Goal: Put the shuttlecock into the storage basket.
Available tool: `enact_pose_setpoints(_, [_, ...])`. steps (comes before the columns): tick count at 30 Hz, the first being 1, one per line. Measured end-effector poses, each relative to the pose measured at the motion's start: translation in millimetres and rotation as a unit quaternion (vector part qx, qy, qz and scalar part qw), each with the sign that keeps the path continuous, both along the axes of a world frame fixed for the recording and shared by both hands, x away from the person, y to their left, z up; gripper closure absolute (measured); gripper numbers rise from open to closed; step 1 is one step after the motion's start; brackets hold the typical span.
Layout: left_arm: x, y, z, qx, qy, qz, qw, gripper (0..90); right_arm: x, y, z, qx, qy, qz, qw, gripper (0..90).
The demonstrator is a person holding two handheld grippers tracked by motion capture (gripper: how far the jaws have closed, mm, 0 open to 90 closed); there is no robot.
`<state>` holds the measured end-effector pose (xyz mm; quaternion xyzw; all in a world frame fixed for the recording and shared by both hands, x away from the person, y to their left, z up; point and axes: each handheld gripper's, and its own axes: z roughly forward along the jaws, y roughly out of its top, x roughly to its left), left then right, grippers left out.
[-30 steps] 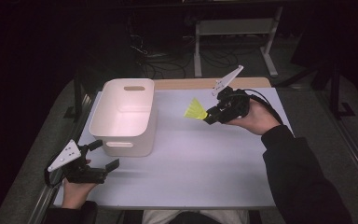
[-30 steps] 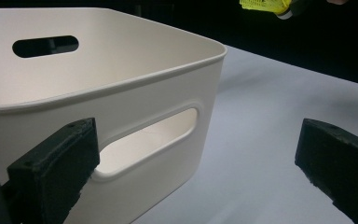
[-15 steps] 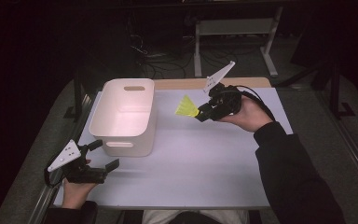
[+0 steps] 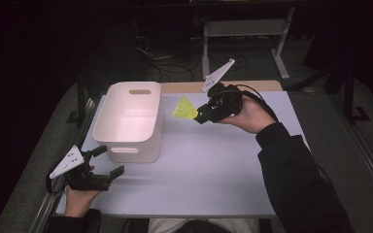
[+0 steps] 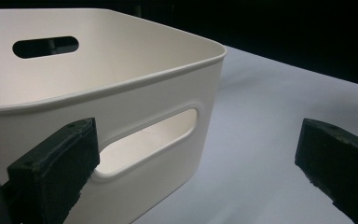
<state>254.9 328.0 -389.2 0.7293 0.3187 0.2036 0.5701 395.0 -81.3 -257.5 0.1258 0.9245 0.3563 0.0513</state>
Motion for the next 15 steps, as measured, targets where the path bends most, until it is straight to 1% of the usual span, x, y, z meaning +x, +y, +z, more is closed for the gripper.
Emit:
enact_pose_setpoints(10, [0.2,-0.2,-0.2,0.001,0.001,-0.001,1.0000,0.0,3.2,10.0,6.8,0.001,-0.003,0.007,1.0000,63.1])
enact_pose_setpoints(15, [0.3,-0.3,-0.2,0.001,0.001,-0.001,1.0000,0.0,5.9,14.7,13.0,0.003,-0.005,0.010,0.9999,63.1])
